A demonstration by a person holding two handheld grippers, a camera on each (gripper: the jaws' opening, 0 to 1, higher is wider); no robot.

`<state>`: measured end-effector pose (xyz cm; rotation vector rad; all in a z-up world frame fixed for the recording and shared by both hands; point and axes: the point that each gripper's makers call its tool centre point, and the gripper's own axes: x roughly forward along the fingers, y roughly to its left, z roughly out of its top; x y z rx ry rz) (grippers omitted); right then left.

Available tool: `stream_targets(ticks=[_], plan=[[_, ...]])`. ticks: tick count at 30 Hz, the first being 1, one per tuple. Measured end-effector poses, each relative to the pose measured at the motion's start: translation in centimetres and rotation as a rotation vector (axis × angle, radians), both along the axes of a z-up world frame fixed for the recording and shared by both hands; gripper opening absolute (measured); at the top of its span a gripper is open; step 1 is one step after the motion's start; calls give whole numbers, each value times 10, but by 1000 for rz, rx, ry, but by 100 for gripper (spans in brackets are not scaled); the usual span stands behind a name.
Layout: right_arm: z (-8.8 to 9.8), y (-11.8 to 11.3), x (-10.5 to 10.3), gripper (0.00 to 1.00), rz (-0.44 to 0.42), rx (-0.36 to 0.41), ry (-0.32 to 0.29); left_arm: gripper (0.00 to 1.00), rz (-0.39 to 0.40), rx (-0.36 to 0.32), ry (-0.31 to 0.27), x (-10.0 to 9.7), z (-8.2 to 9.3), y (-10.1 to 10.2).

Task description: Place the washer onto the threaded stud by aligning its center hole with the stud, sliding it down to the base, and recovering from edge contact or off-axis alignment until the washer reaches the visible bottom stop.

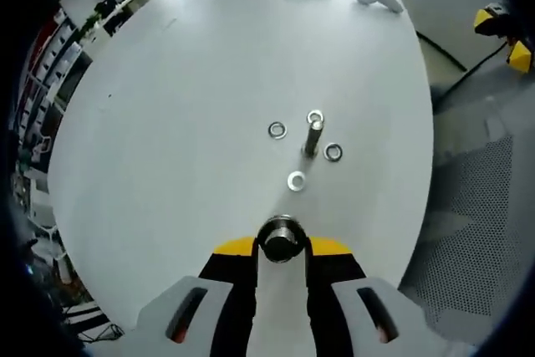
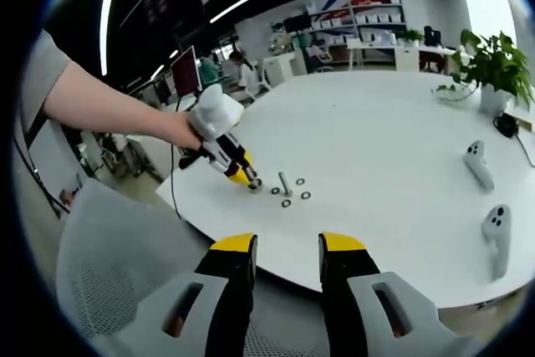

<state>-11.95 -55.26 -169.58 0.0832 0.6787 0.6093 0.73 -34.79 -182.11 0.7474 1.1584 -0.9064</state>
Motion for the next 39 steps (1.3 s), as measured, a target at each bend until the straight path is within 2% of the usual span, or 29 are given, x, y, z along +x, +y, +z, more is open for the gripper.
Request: stream_targets(ticks=[11, 19, 22, 24, 34, 39], plan=[[-1, 1, 0, 32, 7, -5, 3, 20, 8, 6, -2, 1, -16, 1], [-1, 1, -1, 32, 13, -4, 4, 21, 29, -23, -11, 1, -15, 2], [-1, 2, -1, 32, 15, -5, 5, 23, 63, -38, 7, -1, -17, 4], [-1, 2, -1, 32, 16, -5, 6, 28, 86, -53, -3, 1, -18, 5], [-3, 5, -3, 31, 41, -13, 14, 31, 184, -107, -75, 2, -1, 17], [-4, 6, -5, 31, 49, -14, 17, 31, 262, -172, -125, -5, 13, 24]])
